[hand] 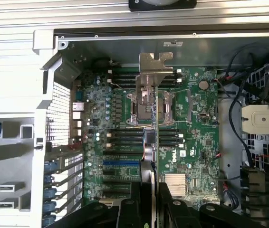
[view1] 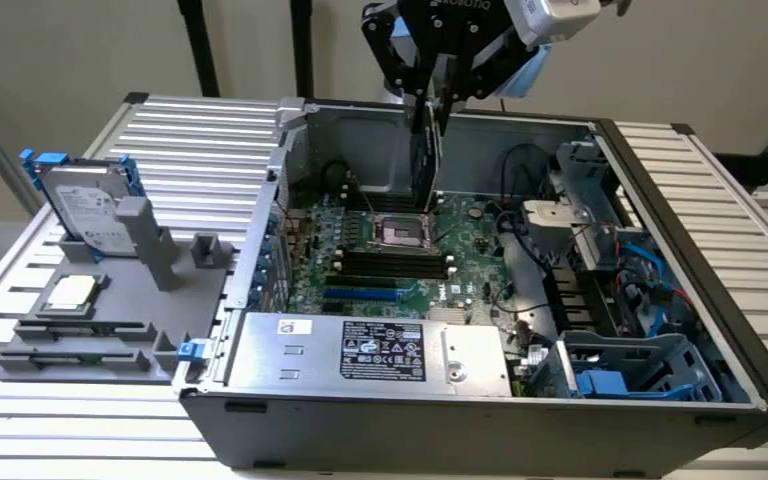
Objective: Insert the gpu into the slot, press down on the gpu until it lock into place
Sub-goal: 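Insert the gpu into the slot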
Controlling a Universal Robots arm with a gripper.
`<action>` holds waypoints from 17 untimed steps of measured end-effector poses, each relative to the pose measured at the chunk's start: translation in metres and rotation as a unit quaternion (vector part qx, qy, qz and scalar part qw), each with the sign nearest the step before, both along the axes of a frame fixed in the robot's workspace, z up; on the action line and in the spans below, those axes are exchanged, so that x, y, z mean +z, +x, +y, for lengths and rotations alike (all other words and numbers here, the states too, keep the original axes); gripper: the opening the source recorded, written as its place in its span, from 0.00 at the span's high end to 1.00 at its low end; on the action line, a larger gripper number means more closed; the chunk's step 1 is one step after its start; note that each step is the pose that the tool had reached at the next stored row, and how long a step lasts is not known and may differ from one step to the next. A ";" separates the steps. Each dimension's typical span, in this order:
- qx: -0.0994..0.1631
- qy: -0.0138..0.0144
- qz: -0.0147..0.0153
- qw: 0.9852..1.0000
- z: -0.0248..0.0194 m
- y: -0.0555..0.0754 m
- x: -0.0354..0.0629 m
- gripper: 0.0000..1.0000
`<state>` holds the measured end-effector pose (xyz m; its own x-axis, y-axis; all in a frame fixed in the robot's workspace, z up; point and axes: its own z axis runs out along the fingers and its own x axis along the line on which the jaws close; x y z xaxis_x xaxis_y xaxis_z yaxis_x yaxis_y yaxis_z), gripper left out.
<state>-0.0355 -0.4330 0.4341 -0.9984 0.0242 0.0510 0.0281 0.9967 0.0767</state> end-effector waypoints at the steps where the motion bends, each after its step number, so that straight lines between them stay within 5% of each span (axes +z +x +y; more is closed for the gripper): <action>1: 0.000 0.000 0.000 1.000 0.0000 0.000 0.0000 0.74; 5: 0.005 0.000 0.000 1.000 0.0001 0.001 -0.0001 0.74; 9: 0.040 0.000 0.000 0.999 0.0001 0.001 -0.0006 0.74; 17: 0.113 0.000 -0.001 0.994 0.0001 0.001 -0.0024 0.74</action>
<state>-0.0347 -0.4328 0.4318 -0.9784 -0.2005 0.0496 -0.1964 0.9775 0.0766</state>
